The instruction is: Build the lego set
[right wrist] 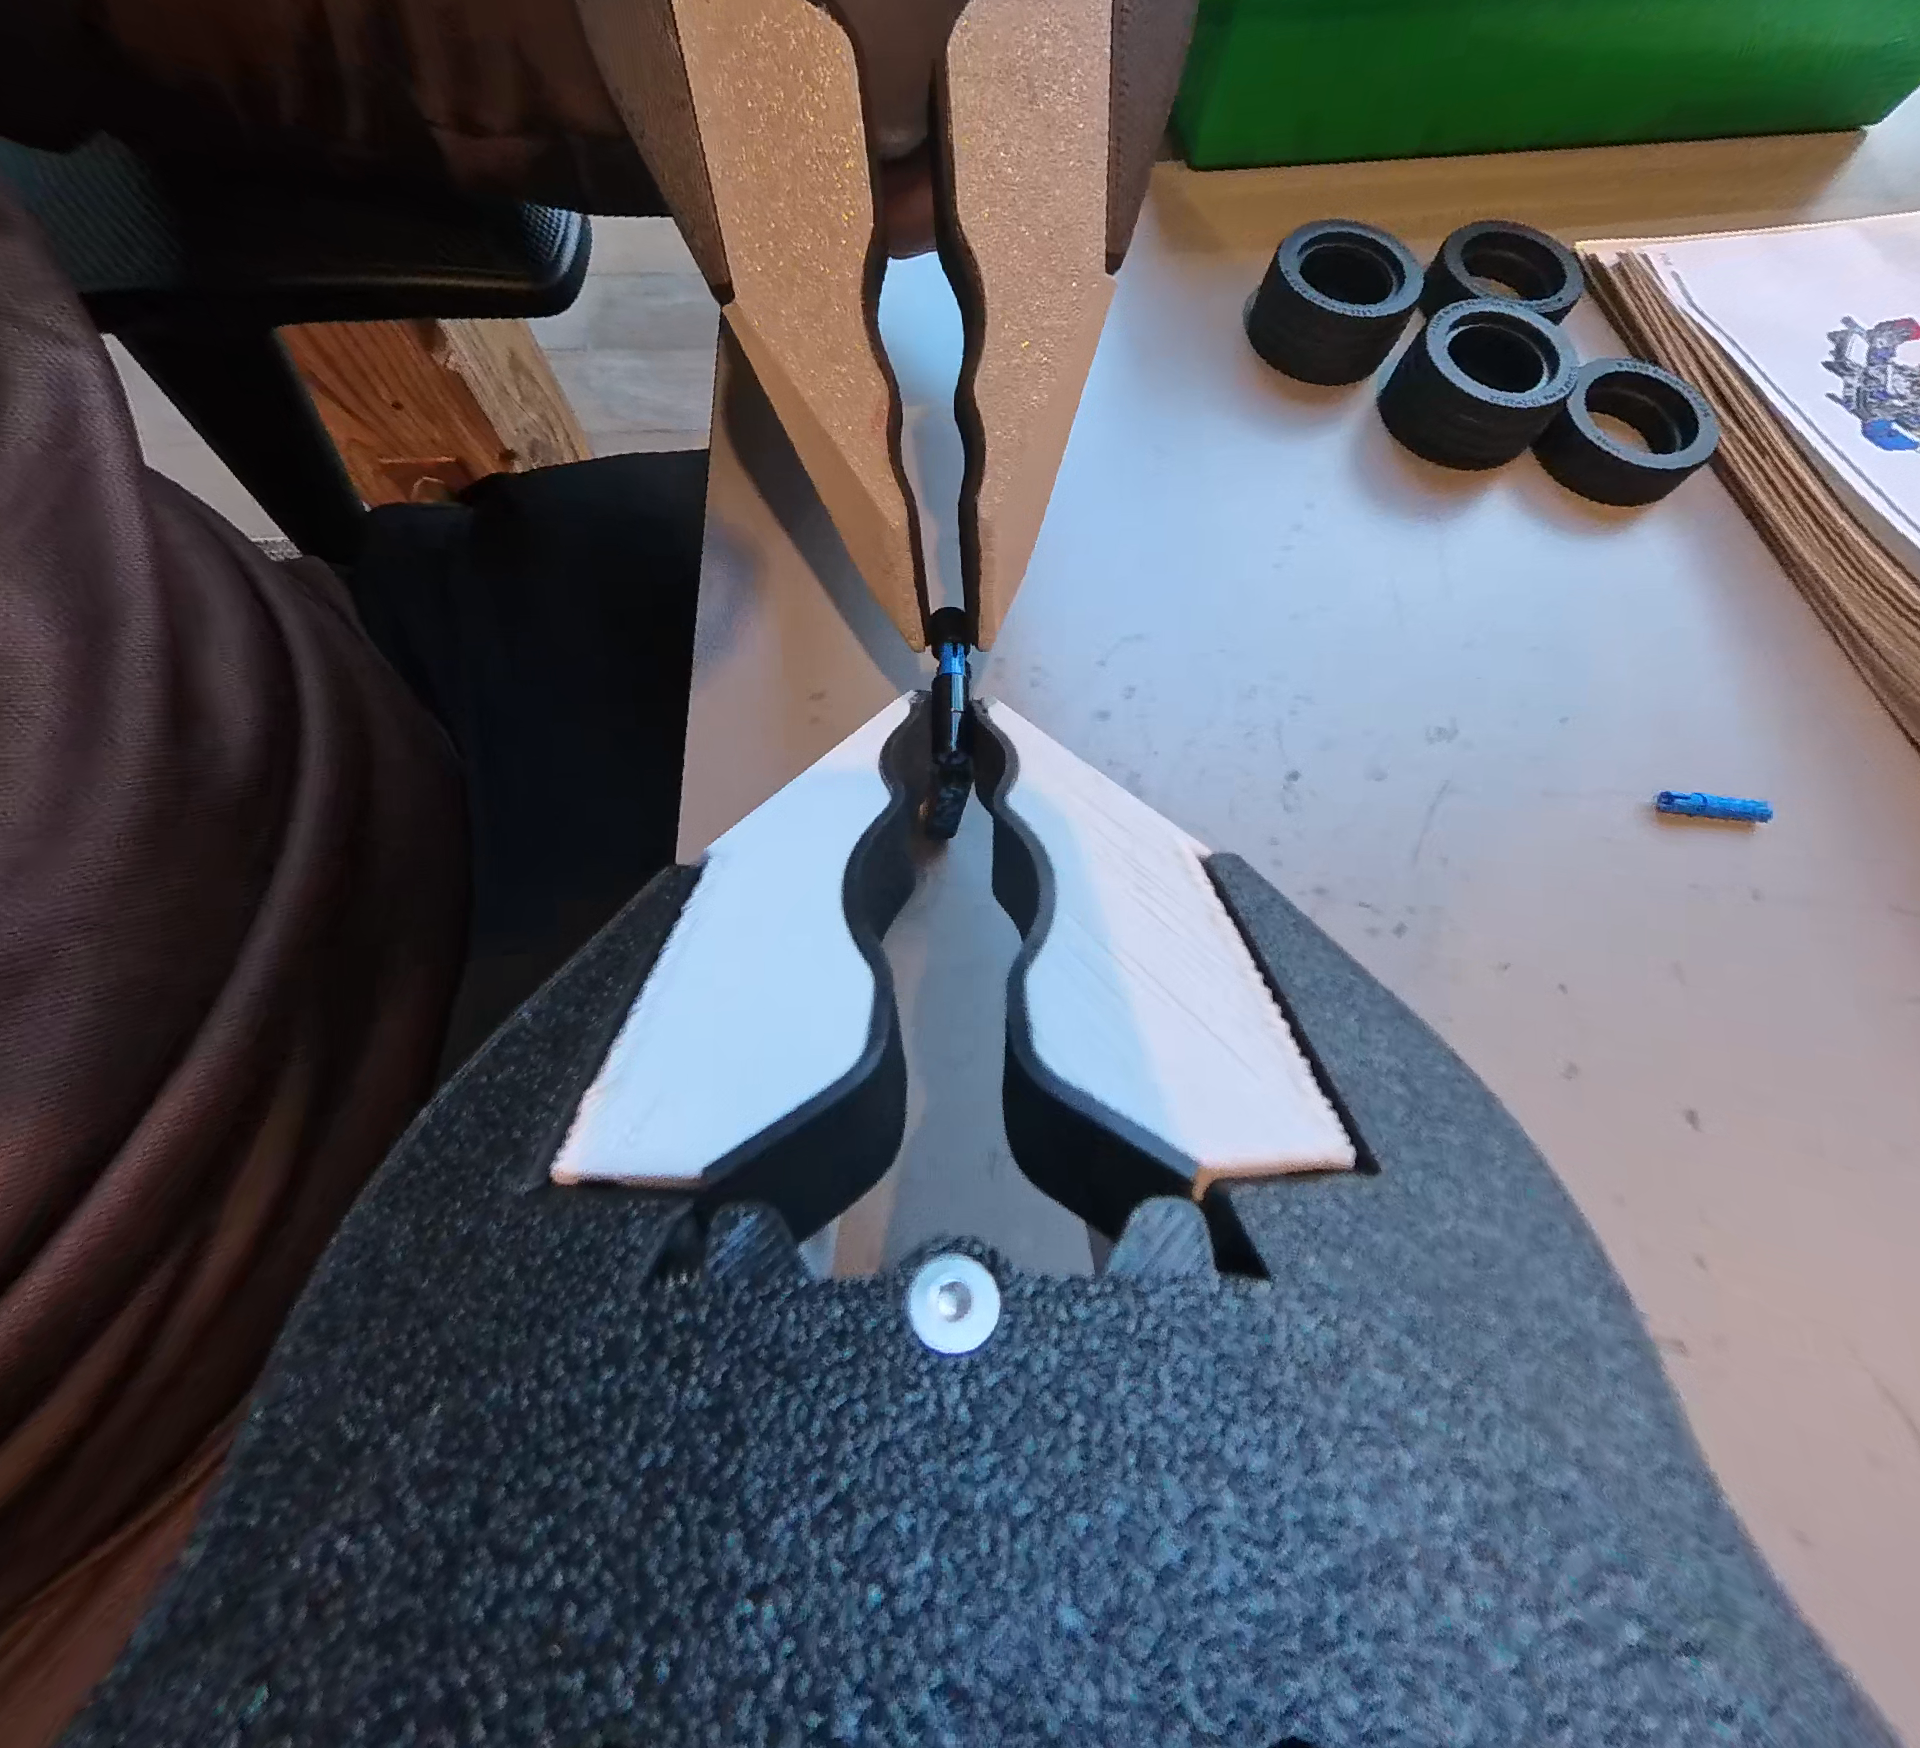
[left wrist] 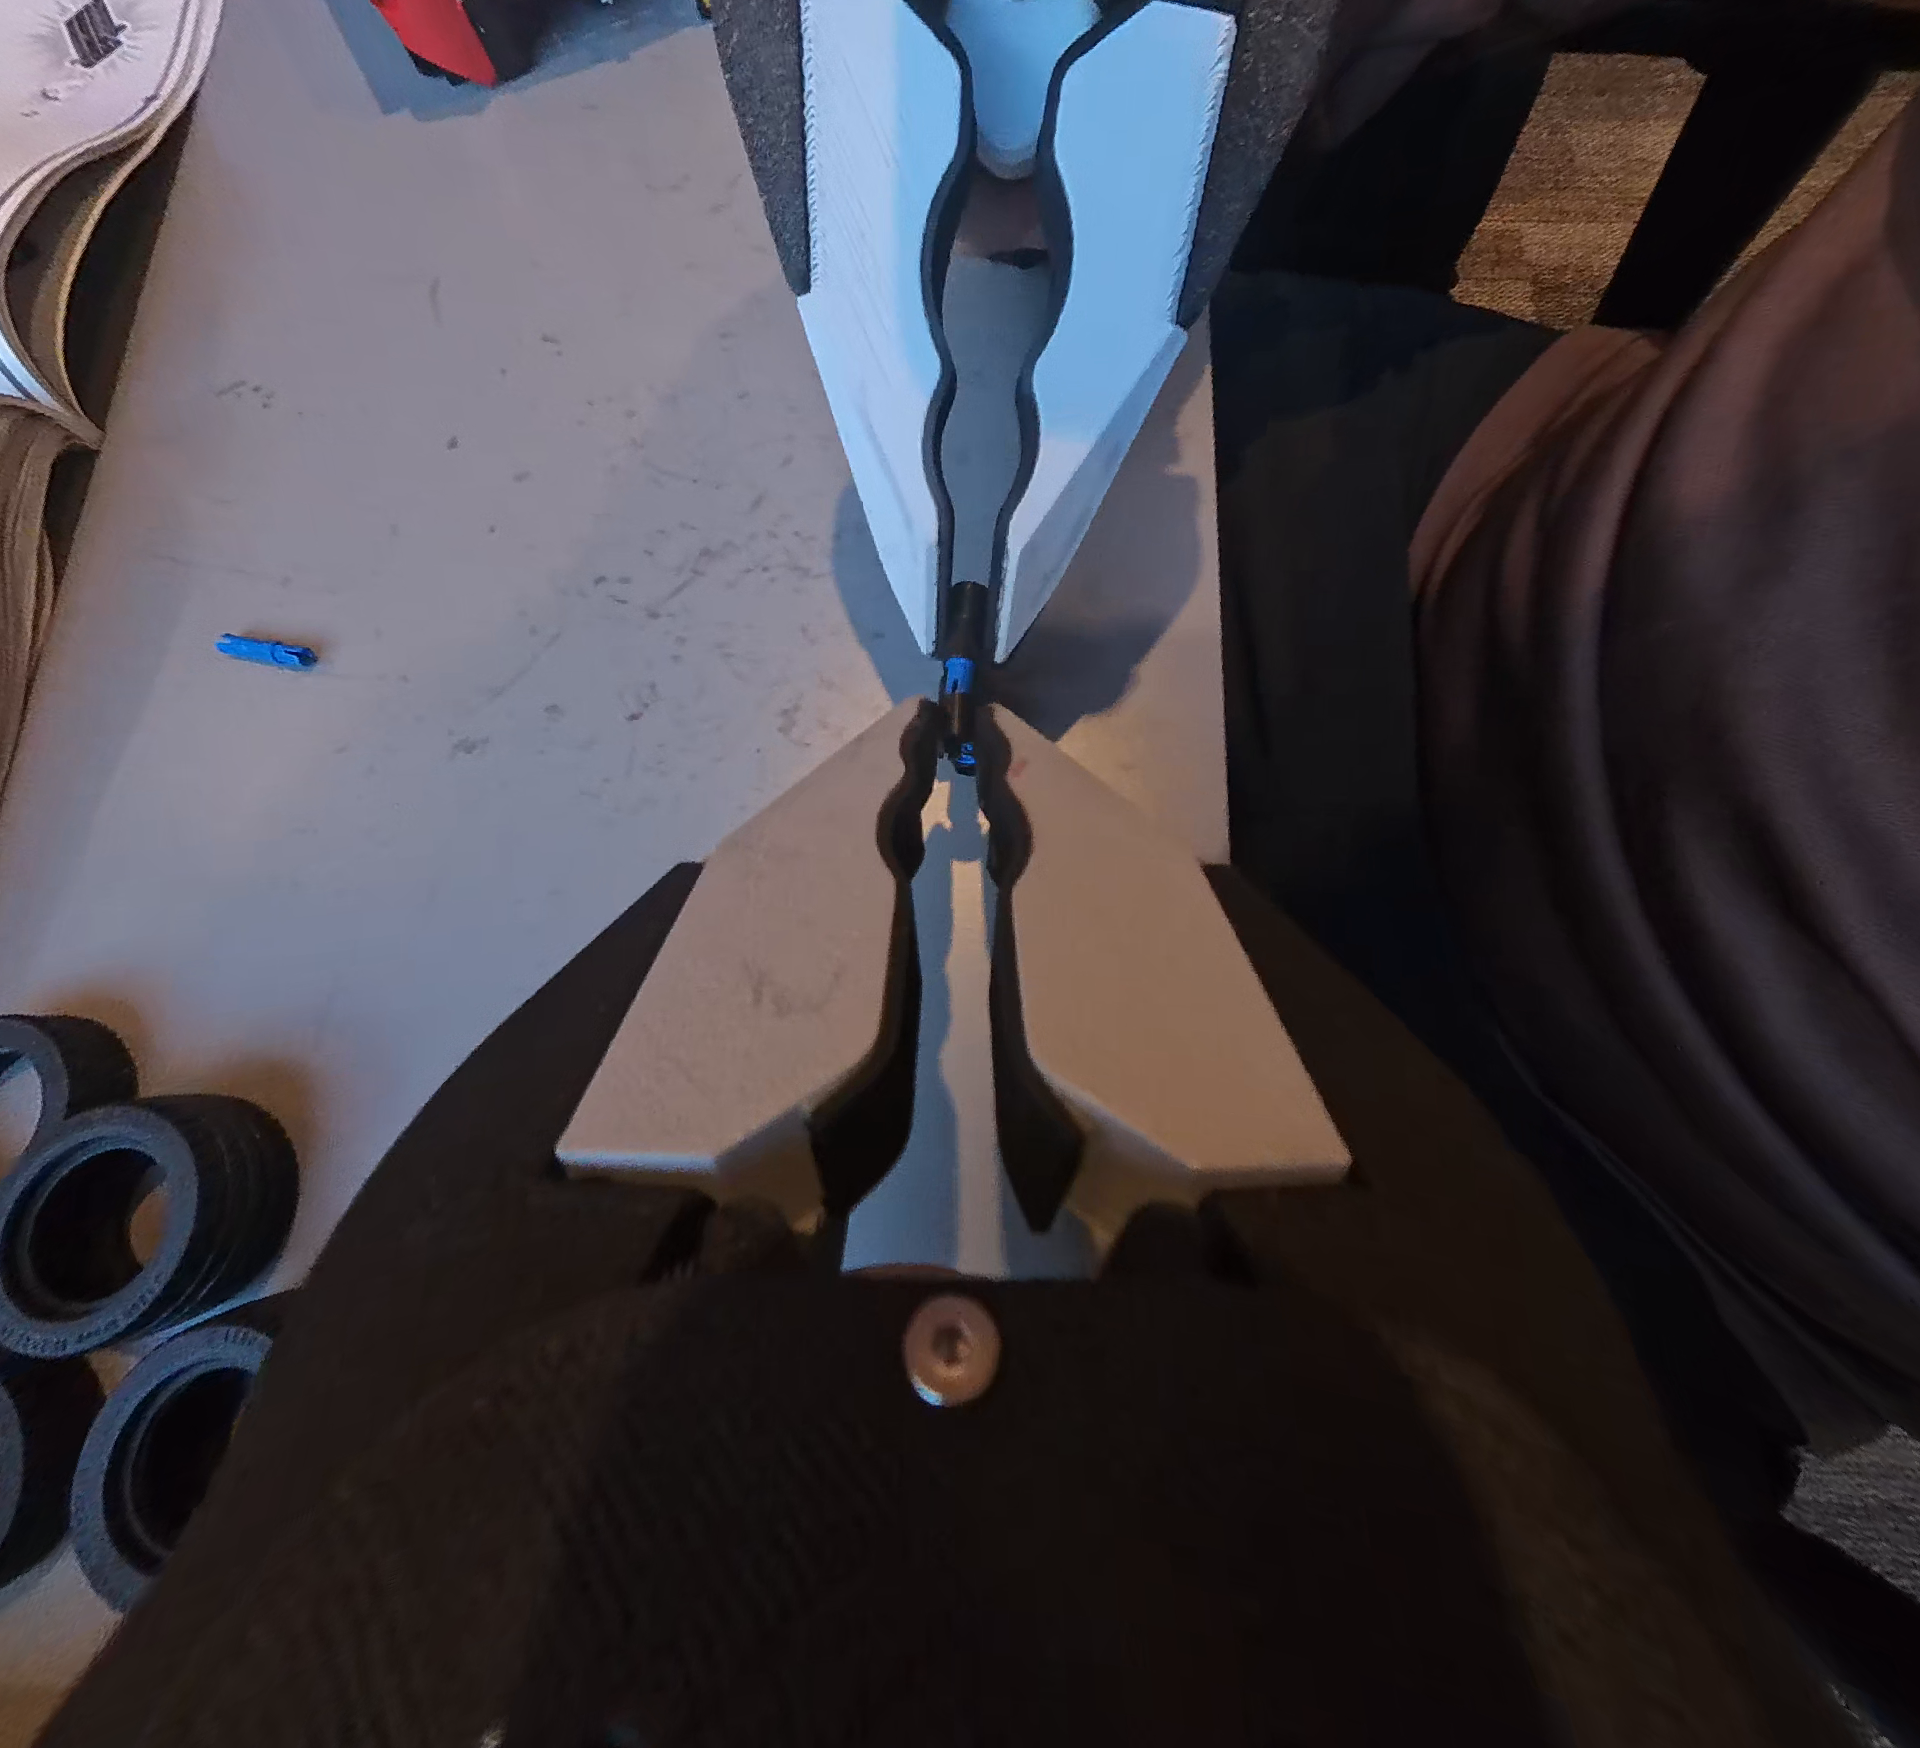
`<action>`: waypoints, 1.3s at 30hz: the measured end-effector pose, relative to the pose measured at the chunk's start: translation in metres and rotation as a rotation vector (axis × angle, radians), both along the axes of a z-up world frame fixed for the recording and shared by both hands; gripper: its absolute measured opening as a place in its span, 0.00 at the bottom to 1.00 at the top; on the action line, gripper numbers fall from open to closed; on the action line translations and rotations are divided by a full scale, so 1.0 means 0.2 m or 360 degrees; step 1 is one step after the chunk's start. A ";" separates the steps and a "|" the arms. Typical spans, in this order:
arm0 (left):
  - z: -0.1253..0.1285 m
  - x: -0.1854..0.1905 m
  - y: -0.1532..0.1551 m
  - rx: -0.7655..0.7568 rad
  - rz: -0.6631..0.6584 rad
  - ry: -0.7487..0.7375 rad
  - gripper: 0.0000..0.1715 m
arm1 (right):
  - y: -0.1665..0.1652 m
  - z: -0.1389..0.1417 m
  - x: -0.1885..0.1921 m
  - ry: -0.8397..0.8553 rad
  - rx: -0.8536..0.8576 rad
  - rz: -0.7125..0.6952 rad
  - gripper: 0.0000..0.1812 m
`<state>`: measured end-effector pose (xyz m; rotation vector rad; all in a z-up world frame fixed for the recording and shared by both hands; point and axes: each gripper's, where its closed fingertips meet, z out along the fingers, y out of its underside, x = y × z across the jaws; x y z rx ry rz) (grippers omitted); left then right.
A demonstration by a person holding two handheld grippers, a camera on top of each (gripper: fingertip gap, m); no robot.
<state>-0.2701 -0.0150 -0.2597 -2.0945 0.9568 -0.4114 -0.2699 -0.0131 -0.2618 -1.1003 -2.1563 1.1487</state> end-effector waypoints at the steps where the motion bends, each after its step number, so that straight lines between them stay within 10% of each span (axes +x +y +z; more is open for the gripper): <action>1: 0.00 0.00 0.00 0.0003 -0.0004 0.0006 0.03 | 0.00 0.00 0.00 -0.0004 0.0002 0.0002 0.04; 23: 0.00 0.02 -0.01 -0.0179 0.0004 0.0165 0.02 | 0.00 -0.01 0.02 -0.0014 0.0405 0.0050 0.04; 39: 0.00 0.01 0.03 -0.0042 -0.0050 -0.0037 0.03 | 0.02 0.00 0.00 0.0008 0.0059 0.0039 0.03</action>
